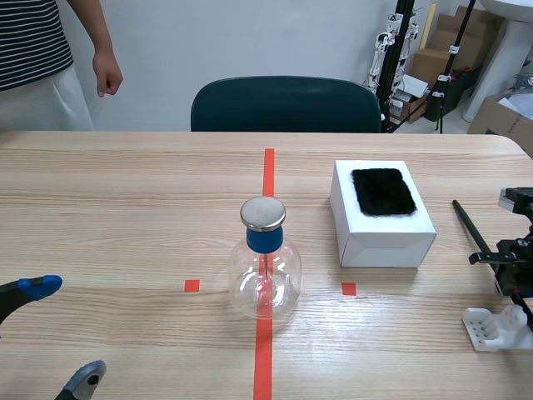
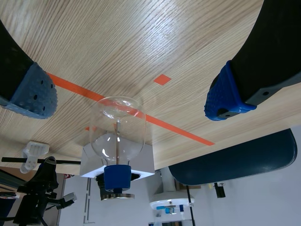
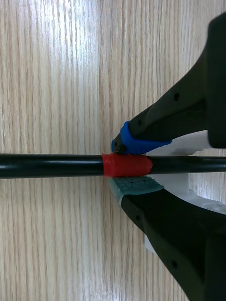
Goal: Do the electroscope experiment. pick up the black charging rod
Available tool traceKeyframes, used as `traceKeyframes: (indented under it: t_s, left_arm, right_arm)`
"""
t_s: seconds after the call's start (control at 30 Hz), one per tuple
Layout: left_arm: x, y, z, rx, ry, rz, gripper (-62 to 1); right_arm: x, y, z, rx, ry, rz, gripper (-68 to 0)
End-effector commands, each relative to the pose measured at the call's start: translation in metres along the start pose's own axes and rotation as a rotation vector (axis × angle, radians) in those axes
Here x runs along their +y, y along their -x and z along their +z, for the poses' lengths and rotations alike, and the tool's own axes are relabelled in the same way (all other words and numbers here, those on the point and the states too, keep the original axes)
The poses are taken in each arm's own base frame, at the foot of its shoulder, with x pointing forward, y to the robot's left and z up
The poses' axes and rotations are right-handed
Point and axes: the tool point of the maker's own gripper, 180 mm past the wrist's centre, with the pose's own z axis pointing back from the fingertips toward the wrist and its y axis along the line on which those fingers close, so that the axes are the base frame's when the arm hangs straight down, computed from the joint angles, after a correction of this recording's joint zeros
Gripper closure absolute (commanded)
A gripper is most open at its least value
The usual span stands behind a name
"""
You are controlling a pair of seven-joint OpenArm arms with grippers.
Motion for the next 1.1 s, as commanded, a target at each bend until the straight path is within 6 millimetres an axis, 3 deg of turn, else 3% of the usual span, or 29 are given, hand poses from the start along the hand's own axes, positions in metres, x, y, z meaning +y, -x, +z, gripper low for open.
traceKeyframes:
  t_s: [0.0,1.07]
  left_arm:
    - [0.0051,-0.0073,-0.0008,-0.025,-0.004,-0.016,-62.3]
    - [0.0051,-0.0073,-0.0008,-0.025,-0.004,-0.016,-62.3]
  right_arm:
    - [-0.0094,-0.0121,0.0095,-0.034,0.019,-0.003,0.2]
    - [-0.0073,-0.0118,0.0101,-0.03,0.009,-0.006,0.1]
